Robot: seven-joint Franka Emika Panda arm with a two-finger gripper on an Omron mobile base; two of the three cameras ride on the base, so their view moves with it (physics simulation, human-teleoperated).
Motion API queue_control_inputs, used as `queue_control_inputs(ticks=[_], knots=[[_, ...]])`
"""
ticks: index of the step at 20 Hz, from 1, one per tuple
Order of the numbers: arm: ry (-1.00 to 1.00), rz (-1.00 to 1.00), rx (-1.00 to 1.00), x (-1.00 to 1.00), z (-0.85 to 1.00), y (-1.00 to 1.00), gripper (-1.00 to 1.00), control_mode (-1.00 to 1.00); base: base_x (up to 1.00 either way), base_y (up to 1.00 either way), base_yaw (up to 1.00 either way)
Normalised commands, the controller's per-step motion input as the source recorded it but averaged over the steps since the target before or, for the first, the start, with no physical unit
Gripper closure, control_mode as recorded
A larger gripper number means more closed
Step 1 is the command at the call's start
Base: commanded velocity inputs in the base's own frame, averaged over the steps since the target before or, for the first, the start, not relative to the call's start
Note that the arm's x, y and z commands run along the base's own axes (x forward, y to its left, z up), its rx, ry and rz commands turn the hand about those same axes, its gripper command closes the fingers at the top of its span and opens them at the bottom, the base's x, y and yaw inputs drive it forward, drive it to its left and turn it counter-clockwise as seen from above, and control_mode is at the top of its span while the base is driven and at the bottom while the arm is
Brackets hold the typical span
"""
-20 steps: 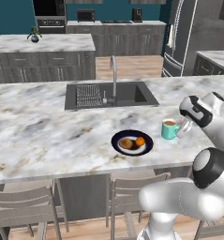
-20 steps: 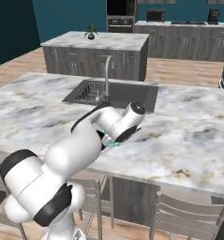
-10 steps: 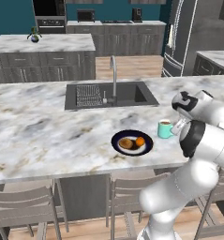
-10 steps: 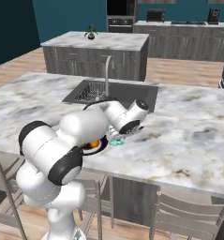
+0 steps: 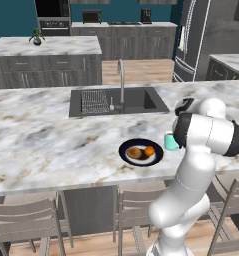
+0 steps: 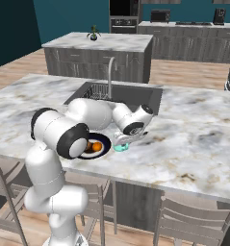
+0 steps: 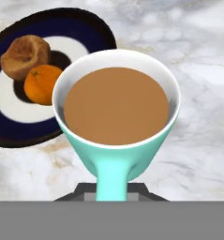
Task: Pick up the brewed coffee from the coffee machine and place it next to the breakfast plate on the dining counter.
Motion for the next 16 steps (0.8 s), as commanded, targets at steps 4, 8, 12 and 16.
queue_control_inputs(ticks=[4, 8, 12, 16], knots=[[0.00, 0.00, 0.00, 0.20, -0.45, 0.00, 1.00, -1.00, 0.00, 0.00, 0.00], [0.00, 0.00, 0.00, 0.16, -0.42, 0.00, 1.00, -1.00, 0.00, 0.00, 0.00], [0.00, 0.00, -0.03, 0.11, -0.41, 0.05, -1.00, -1.00, 0.00, 0.00, 0.00], [-0.02, 0.00, -0.06, 0.01, -0.28, 0.30, -1.00, -1.00, 0.00, 0.00, 0.00]])
